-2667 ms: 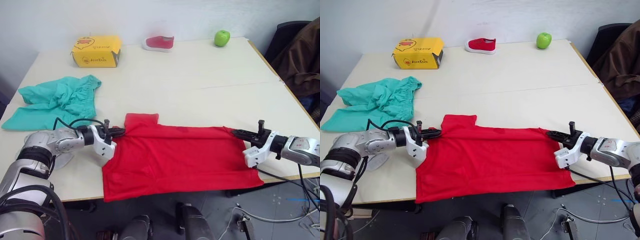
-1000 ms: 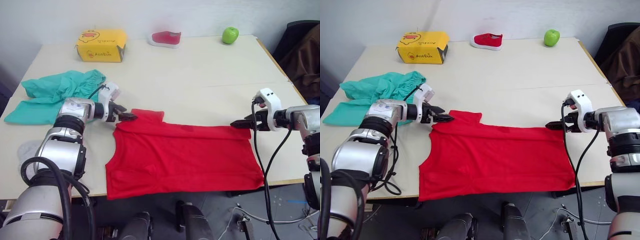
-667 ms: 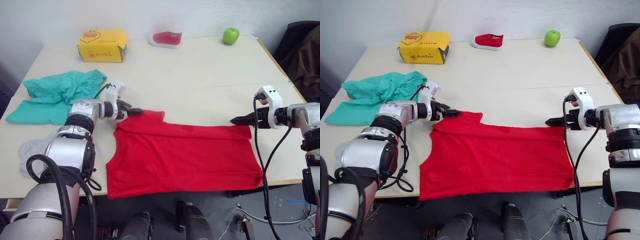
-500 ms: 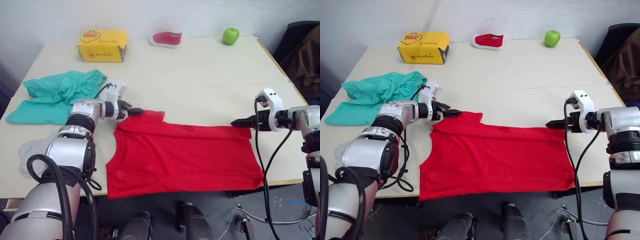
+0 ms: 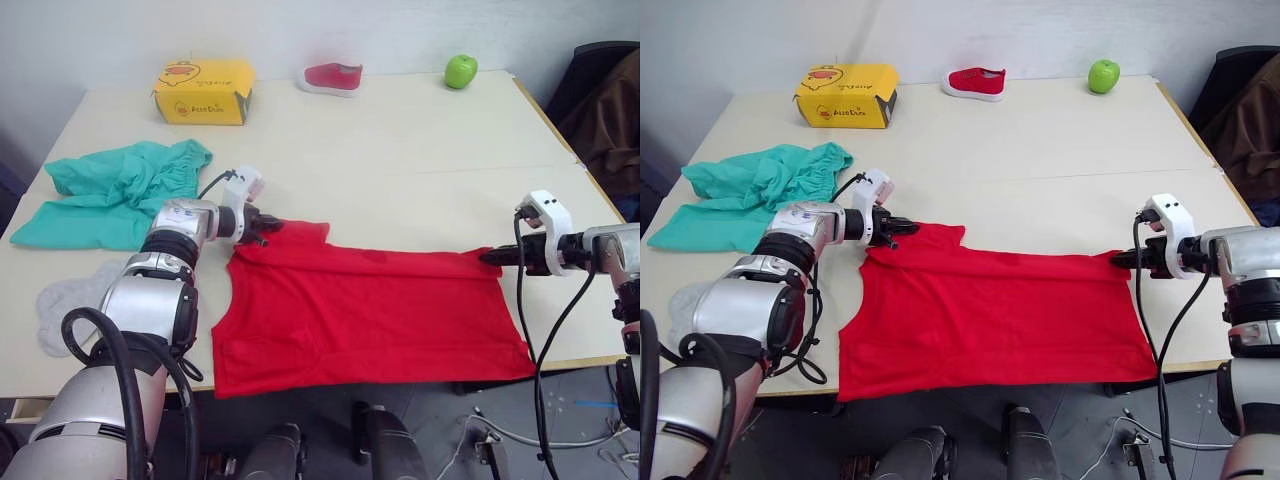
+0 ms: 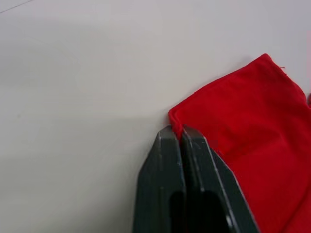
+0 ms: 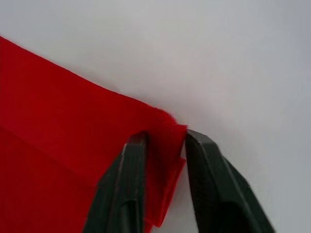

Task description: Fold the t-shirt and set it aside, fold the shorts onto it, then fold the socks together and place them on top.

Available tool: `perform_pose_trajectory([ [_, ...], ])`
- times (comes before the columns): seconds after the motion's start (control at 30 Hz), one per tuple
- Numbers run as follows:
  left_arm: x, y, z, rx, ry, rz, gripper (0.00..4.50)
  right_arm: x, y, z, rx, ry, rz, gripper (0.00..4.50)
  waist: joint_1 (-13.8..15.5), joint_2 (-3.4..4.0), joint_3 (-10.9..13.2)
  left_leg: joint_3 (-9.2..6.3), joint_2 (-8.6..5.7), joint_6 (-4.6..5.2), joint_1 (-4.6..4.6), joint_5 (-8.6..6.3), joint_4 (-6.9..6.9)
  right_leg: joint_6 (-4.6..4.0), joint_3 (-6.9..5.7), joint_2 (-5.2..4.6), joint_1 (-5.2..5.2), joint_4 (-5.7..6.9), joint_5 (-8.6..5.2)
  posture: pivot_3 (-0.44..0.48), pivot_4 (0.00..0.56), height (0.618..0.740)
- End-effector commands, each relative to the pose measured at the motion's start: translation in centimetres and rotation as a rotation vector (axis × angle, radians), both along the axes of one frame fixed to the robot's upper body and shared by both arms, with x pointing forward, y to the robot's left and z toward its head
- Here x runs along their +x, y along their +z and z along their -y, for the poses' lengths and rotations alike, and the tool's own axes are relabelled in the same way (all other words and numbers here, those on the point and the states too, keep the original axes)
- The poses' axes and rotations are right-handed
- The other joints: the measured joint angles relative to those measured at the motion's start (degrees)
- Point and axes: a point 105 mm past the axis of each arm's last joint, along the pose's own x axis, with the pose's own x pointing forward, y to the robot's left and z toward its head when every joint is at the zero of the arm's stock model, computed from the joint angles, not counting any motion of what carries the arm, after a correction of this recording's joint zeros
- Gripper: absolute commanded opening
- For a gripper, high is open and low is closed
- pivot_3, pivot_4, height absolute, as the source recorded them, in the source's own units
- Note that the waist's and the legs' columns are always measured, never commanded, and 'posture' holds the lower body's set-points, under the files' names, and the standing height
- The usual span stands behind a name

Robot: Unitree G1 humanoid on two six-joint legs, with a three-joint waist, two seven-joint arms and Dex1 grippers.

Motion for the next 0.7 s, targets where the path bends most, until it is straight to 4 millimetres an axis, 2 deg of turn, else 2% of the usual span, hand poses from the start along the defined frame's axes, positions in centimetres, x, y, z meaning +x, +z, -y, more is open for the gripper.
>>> perform_pose_trajectory([
  [0.03, -0.2, 0.6, -0.2, 0.030, -0.061, 0.045, 0.00, -0.1, 1.5, 0.5, -0.049, 0.036, 0.086, 0.04, 0.0, 0.00, 0.0, -0.01, 0.00, 0.00, 0.00, 0.00, 0.00, 0.00, 0.00, 0.00, 0.00, 0.00, 0.00, 0.000, 0.150, 0.740],
  [0.2, -0.6, 1.4, -0.2, 0.049, -0.152, 0.117, 0.00, -0.6, 0.9, 0.2, -0.111, 0.119, 0.140, 0.04, 0.0, 0.00, 0.0, 0.00, -0.01, 0.00, 0.00, 0.00, 0.01, 0.00, -0.04, 0.00, 0.00, 0.00, 0.00, 0.000, 0.150, 0.740],
  [0.33, -1.3, 2.4, -0.4, 0.129, -0.291, 0.289, 0.00, -0.5, 1.5, 0.1, -0.169, 0.136, 0.287, 0.04, 0.0, 0.00, 0.0, 0.00, 0.00, 0.00, 0.00, 0.00, 0.01, 0.00, -0.08, 0.00, 0.00, 0.00, 0.00, 0.000, 0.150, 0.740],
  [0.43, -1.6, 3.8, -0.6, 0.191, -0.350, 0.488, 0.00, -0.8, 1.6, -0.1, -0.276, 0.222, 0.413, 0.04, 0.0, 0.00, 0.0, 0.00, 0.01, -0.01, 0.02, 0.00, 0.03, 0.00, -0.12, 0.01, 0.01, 0.00, 0.00, 0.000, 0.150, 0.740],
  [0.57, -3.7, 5.3, -0.8, 0.218, -0.470, 0.748, 0.00, -1.4, 1.8, -0.9, -0.525, 0.428, 0.711, 0.04, -0.1, 0.00, 0.0, 0.02, 0.00, -0.01, 0.05, 0.00, 0.04, 0.01, -0.14, 0.01, 0.03, -0.02, 0.01, 0.000, 0.150, 0.740],
  [0.7, -6.9, 4.7, -0.7, 0.372, -0.646, 1.011, 0.00, -3.3, 0.3, -1.6, -0.737, 0.681, 0.907, 0.04, -0.3, 0.00, 0.0, 0.13, 0.03, -0.01, 0.18, 0.00, -0.04, 0.01, -0.15, 0.05, 0.07, -0.03, 0.01, 0.000, 0.150, 0.740],
])
